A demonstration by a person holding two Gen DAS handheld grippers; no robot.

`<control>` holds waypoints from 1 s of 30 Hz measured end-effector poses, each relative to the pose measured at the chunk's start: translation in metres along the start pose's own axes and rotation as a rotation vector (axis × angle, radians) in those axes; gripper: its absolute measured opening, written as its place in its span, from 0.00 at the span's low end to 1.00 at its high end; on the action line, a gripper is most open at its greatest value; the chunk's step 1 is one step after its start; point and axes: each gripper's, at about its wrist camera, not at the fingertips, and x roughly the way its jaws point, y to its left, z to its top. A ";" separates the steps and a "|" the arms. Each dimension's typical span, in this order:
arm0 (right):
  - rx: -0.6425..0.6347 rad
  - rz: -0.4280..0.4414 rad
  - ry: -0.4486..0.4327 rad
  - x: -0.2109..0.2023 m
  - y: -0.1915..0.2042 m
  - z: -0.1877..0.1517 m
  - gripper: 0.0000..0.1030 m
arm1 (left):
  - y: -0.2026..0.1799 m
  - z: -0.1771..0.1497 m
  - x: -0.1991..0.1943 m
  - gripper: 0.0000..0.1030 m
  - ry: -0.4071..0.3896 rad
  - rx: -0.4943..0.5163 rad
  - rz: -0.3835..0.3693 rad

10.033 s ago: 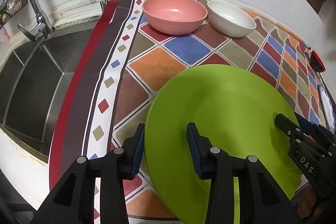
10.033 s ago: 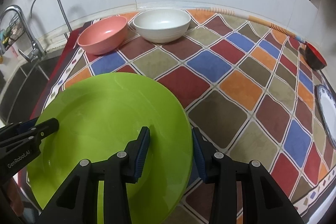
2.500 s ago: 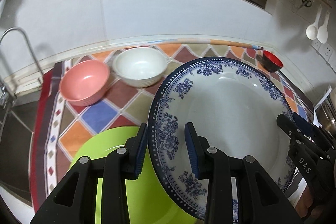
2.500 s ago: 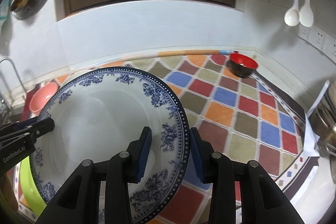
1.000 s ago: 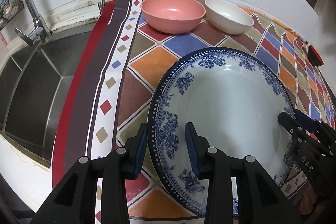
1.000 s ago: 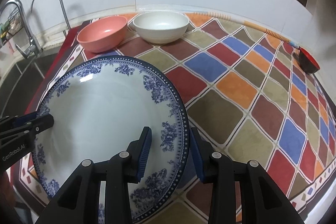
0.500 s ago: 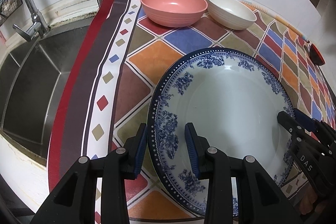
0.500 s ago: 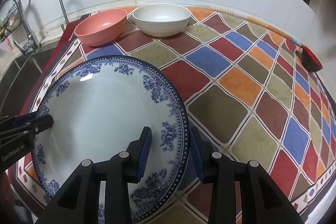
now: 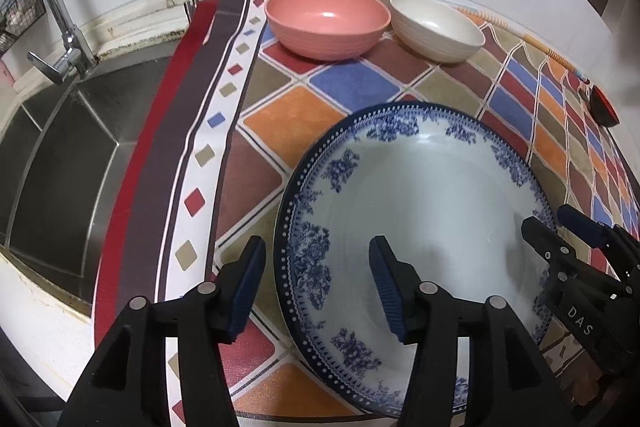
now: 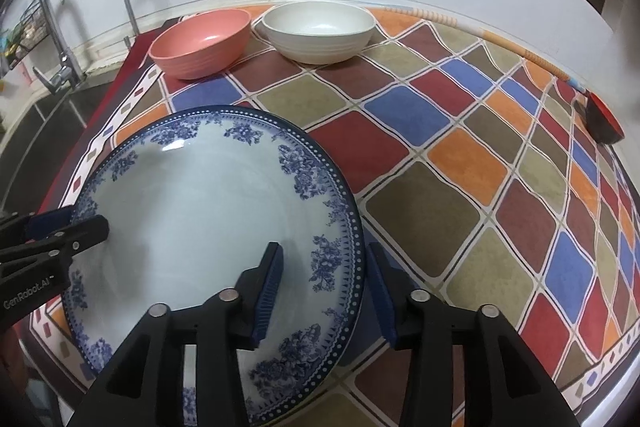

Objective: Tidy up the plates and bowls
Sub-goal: 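Move both grippers to the white bowl rim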

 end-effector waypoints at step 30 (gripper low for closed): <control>0.057 0.071 -0.207 -0.028 -0.072 0.097 0.62 | -0.068 0.112 -0.038 0.56 -0.275 0.083 0.016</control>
